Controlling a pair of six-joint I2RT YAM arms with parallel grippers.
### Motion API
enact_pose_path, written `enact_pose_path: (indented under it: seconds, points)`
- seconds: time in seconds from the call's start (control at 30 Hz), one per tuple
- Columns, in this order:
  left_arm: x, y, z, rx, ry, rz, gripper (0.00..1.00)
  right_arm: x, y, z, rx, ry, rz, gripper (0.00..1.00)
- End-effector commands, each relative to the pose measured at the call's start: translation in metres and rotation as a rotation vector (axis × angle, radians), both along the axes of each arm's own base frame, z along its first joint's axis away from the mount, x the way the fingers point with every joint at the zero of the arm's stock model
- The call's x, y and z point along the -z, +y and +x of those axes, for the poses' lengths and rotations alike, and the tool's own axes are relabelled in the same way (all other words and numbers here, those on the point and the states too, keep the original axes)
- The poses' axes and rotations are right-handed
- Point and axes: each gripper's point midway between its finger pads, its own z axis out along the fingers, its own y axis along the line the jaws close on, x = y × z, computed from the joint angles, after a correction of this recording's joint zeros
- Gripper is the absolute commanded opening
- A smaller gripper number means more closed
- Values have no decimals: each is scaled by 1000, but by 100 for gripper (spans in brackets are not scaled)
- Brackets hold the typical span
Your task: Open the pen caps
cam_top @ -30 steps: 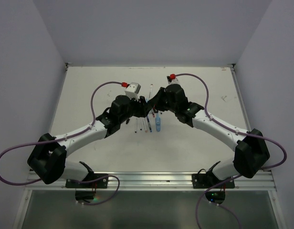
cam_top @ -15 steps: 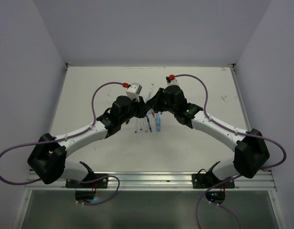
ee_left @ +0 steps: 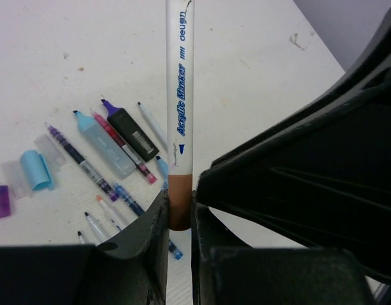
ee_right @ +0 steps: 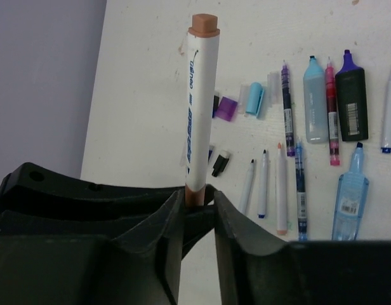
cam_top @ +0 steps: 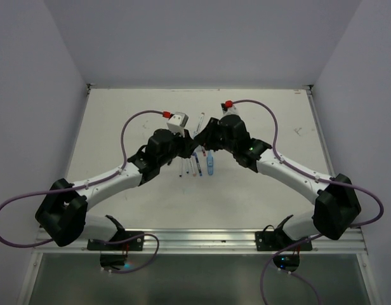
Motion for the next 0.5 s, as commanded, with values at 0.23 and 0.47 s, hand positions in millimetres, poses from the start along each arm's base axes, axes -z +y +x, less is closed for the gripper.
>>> enact_pose_path:
  seconds: [0.23,0.47]
  points:
    - [-19,25,-1,27,-212,130,0,-56,-18,-4,-65,-43,12,65]
    - [-28,23,-12,156,-330,217,0,-70,-51,9,-176,27,-2,77]
